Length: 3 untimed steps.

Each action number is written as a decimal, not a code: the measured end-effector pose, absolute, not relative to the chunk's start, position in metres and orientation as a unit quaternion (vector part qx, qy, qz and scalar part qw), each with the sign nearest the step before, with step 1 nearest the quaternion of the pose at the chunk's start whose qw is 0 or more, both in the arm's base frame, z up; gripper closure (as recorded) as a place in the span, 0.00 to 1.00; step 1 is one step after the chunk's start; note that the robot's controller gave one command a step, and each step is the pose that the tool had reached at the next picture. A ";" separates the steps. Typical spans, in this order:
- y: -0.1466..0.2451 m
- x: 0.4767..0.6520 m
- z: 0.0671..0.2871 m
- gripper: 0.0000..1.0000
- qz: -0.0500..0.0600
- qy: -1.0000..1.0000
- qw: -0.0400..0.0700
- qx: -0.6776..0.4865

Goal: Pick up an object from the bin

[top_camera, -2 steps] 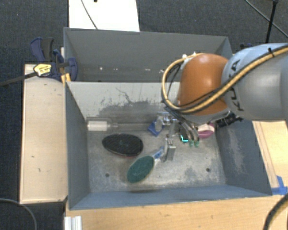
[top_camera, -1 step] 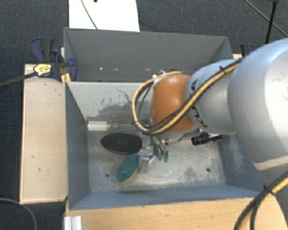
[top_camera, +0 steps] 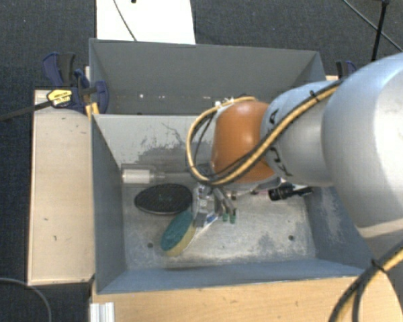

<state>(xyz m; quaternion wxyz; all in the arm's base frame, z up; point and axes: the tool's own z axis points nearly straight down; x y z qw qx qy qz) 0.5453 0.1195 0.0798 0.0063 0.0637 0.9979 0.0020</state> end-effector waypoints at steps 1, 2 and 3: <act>0.127 0.513 0.154 1.00 0.002 0.997 0.004 0.079; 0.139 0.520 0.115 1.00 0.000 0.990 -0.001 0.142; 0.138 0.521 0.117 0.00 0.000 0.990 0.000 0.142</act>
Offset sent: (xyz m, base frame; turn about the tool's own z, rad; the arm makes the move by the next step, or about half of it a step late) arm -0.0339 0.0066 0.0698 0.0341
